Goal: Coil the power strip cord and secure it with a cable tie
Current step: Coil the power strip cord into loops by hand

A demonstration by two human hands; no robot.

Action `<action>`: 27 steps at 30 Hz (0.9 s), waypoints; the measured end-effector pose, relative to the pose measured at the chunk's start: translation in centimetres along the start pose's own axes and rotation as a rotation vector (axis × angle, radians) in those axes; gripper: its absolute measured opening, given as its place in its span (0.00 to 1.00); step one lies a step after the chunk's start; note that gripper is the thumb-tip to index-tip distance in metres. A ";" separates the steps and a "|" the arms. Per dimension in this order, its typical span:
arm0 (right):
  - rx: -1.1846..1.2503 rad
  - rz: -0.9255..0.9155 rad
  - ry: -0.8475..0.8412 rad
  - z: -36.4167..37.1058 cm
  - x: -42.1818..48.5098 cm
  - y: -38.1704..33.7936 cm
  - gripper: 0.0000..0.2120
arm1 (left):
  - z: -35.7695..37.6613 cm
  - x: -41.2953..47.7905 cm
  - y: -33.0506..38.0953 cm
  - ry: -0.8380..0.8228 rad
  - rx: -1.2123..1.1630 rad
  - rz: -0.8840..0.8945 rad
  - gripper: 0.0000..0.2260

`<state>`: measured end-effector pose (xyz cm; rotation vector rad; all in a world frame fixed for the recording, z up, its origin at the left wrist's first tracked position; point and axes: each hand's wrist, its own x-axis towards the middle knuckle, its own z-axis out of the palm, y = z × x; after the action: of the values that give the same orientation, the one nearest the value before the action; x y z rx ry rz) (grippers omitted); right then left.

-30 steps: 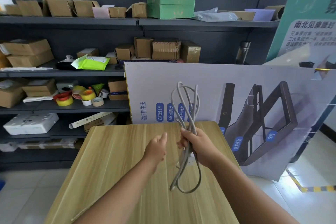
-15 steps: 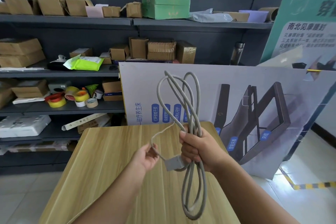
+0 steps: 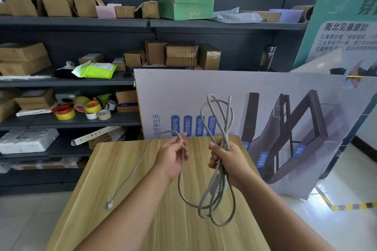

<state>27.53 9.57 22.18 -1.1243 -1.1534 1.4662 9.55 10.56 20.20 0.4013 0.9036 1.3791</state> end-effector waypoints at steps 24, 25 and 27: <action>0.173 -0.047 -0.132 2.5 -1.6 -1.2 0.11 | -1.3 -1.9 -2.7 0.336 0.687 0.435 0.12; 0.197 -0.043 -0.157 2.3 -1.8 -1.6 0.12 | -2.3 -1.2 -3.4 0.325 0.729 0.351 0.20; 0.232 -0.053 -0.198 2.1 -2.2 -2.4 0.12 | -3.8 -0.2 -4.7 0.209 0.859 0.181 0.29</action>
<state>26.10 7.43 25.07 -0.7986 -1.1042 1.6505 9.89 8.52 14.54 1.0177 1.6580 1.1452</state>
